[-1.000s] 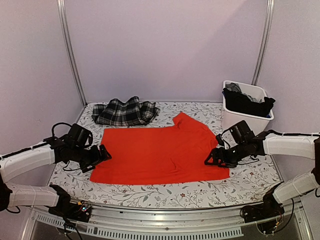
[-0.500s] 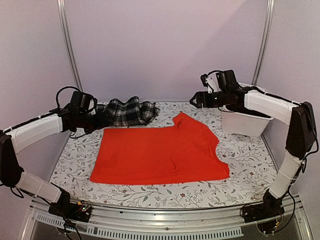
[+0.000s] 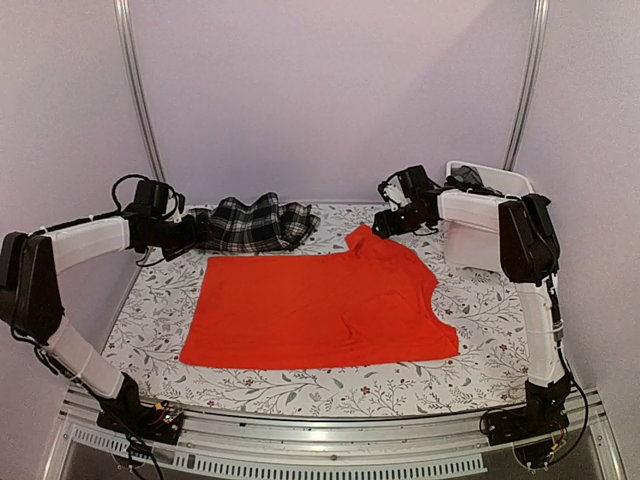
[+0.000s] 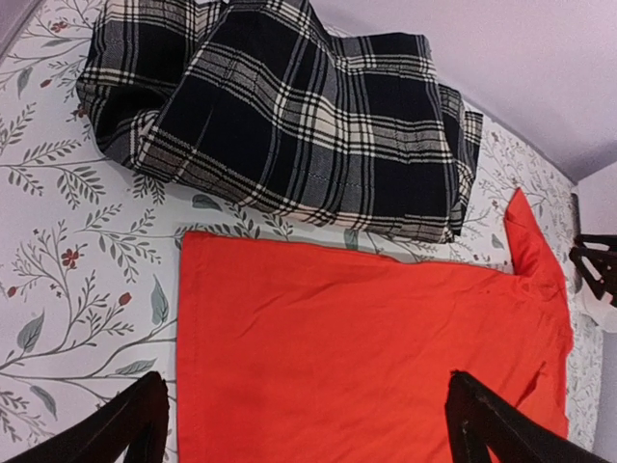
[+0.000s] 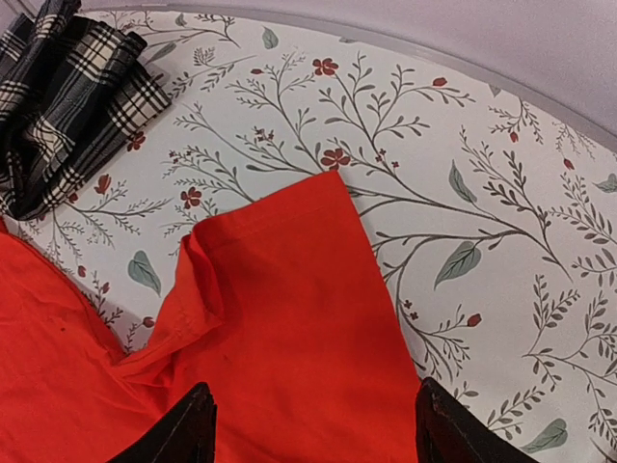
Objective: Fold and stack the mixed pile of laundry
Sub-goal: Pick up the 1/3-folded T-shirt from the center of the board.
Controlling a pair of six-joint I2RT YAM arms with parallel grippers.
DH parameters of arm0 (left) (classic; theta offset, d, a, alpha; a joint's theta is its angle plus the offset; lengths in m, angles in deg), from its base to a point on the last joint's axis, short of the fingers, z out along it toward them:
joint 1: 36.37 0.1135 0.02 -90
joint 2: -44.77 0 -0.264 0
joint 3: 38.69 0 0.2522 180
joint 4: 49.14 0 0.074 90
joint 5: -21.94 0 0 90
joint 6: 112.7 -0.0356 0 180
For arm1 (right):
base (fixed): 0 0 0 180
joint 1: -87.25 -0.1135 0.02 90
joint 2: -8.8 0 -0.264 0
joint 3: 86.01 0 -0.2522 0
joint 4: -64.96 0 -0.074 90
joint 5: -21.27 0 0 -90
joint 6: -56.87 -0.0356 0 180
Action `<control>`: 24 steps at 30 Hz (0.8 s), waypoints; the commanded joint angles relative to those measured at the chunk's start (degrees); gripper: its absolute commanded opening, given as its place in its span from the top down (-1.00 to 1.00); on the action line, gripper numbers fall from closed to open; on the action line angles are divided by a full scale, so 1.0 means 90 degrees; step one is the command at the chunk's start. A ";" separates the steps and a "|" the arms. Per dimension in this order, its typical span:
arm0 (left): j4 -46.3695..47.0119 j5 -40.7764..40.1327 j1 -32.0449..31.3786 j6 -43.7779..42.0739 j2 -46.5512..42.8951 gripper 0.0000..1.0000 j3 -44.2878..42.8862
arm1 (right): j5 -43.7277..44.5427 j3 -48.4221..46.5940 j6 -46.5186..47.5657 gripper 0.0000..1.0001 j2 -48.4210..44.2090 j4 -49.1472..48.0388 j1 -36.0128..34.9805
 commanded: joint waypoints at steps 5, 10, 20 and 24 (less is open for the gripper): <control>0.0241 0.0196 0.0084 -0.0185 0.0642 -0.99 -0.0298 | 0.0235 -0.1164 0.0419 -0.28 0.1227 0.0407 0.0087; 0.0234 0.0102 0.0188 -0.0207 0.1029 -0.99 -0.0514 | 0.0428 -0.1495 0.0500 -0.21 0.1600 0.0586 0.0087; 0.0336 0.0235 0.0519 -0.0097 0.1582 -0.92 -0.0762 | 0.0390 -0.1526 0.0538 0.33 0.1865 0.0753 0.0085; 0.0305 0.0263 0.0622 -0.0239 0.1762 -0.79 -0.0880 | 0.0257 -0.1593 0.0529 0.77 0.1825 0.0749 0.0101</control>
